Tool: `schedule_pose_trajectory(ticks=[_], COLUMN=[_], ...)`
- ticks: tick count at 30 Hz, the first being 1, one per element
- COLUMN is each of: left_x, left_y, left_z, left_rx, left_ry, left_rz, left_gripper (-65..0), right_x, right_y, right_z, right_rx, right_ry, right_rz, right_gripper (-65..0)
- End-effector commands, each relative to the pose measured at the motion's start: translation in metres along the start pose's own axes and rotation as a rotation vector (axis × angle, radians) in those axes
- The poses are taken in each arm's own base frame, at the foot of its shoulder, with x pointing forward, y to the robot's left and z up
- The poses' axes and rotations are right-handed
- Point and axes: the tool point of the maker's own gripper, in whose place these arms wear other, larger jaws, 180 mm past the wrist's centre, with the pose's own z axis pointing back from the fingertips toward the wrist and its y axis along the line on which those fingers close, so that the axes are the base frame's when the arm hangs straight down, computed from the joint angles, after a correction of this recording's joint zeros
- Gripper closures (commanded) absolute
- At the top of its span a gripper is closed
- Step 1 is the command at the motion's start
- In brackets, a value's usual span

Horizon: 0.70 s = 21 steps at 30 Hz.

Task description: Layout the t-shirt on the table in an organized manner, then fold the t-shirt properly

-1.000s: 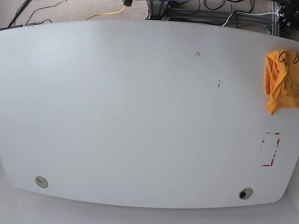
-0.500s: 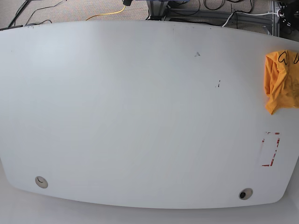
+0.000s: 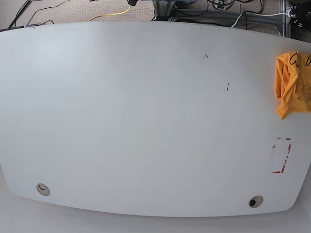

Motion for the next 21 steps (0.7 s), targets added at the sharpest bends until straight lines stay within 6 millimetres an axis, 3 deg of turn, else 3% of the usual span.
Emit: schedule_pose_trajectory(ticks=[1, 11, 21], left_x=[-0.008, -0.024, -0.013], left_y=[0.0, 0.005, 0.005], left_z=[-0.005, -0.031, -0.045], left_rx=[0.003, -0.009, -0.02], left_ry=[0.026, 0.145, 0.185], left_rz=[0.015, 0.061, 0.086], left_gripper=[0.0, 0.0, 0.0], right_x=[0.0, 0.016, 0.03], right_y=[-0.009, -0.016, -0.021], right_z=[-0.002, -0.024, -0.042], right_rx=[-0.005, -0.016, -0.035], right_ry=[0.019, 0.055, 0.07], right_rz=[0.005, 0.015, -0.035], right_gripper=[-1.3, -1.3, -1.4])
